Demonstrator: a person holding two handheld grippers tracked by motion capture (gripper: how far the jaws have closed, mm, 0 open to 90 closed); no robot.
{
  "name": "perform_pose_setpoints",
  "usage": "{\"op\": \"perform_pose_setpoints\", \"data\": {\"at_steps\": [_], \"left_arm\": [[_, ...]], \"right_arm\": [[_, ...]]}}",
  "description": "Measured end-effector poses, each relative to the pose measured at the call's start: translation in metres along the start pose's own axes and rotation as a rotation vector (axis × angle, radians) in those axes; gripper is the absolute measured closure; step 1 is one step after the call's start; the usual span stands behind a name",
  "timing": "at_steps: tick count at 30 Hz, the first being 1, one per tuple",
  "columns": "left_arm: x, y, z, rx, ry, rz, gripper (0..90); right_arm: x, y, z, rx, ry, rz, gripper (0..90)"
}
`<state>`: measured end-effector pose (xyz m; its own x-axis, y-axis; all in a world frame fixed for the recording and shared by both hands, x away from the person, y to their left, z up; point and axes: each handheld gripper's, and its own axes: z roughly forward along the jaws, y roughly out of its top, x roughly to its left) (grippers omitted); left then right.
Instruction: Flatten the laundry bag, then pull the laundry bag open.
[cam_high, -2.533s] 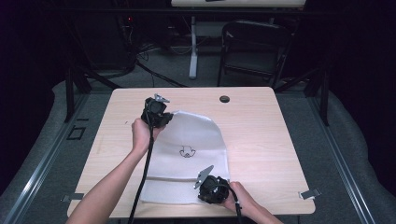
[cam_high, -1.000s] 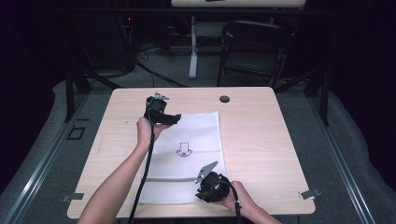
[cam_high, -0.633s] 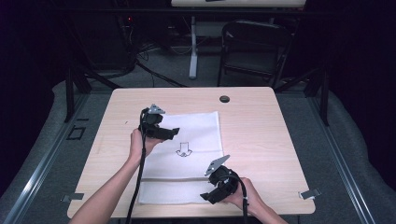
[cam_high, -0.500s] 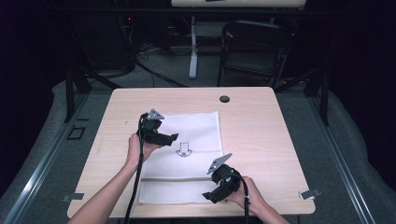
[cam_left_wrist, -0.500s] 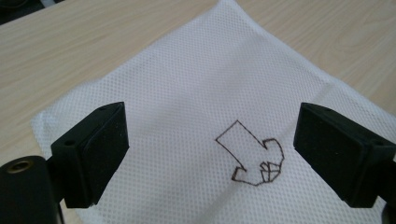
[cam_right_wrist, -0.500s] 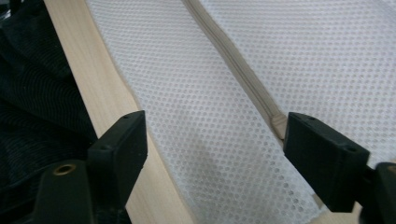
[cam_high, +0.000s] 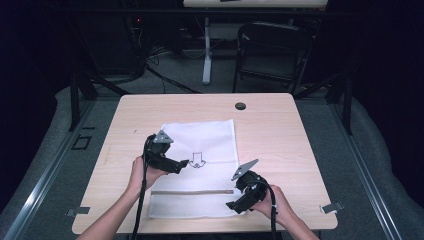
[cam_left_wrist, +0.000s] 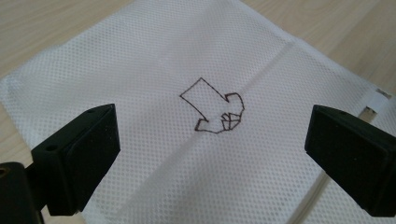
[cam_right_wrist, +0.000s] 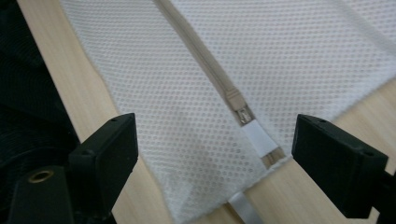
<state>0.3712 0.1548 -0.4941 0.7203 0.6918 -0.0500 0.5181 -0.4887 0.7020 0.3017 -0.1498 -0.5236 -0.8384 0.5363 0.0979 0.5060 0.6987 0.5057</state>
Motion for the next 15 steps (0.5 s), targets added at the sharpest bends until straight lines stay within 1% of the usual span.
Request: {"op": "perform_pose_setpoints", "data": {"at_steps": [2,3,4,6,8,9,10,11,13,14,15], "left_arm": [[-0.004,-0.004,-0.003,0.006,-0.011,0.011,3.9],[-0.005,-0.005,-0.004,0.003,-0.007,0.02,4.2],[-0.007,-0.007,-0.005,0.006,-0.008,0.026,4.4],[-0.009,-0.009,-0.005,0.008,-0.016,0.025,4.6],[-0.011,-0.009,-0.004,0.013,-0.02,0.03,5.2],[-0.012,-0.009,-0.003,0.009,-0.023,0.035,5.7],[-0.014,-0.008,-0.003,0.008,-0.025,0.047,6.0],[-0.015,-0.008,-0.003,0.005,-0.026,0.051,6.0],[-0.016,-0.008,-0.001,0.001,-0.029,0.055,5.7],[-0.016,-0.008,0.0,0.003,-0.032,0.055,5.6],[-0.017,-0.009,0.001,0.007,-0.036,0.059,5.5]], "right_arm": [[-0.003,-0.002,-0.003,0.001,-0.012,0.004,14.4],[-0.005,-0.003,-0.003,-0.01,-0.017,0.011,14.6],[-0.006,-0.004,-0.004,-0.008,-0.023,0.018,15.1],[-0.01,-0.005,-0.006,-0.003,-0.026,0.023,15.6],[-0.012,-0.006,-0.007,-0.021,-0.033,0.039,17.4],[-0.013,-0.006,-0.008,-0.016,-0.04,0.036,18.9],[-0.013,-0.007,-0.008,-0.032,-0.044,0.05,20.8],[-0.014,-0.007,-0.008,-0.027,-0.051,0.047,23.6],[-0.016,-0.008,-0.009,-0.04,-0.061,0.057,28.9],[-0.017,-0.008,-0.009,-0.04,-0.055,0.054,31.1],[-0.018,-0.008,-0.009,-0.04,-0.063,0.061,38.1]]}}
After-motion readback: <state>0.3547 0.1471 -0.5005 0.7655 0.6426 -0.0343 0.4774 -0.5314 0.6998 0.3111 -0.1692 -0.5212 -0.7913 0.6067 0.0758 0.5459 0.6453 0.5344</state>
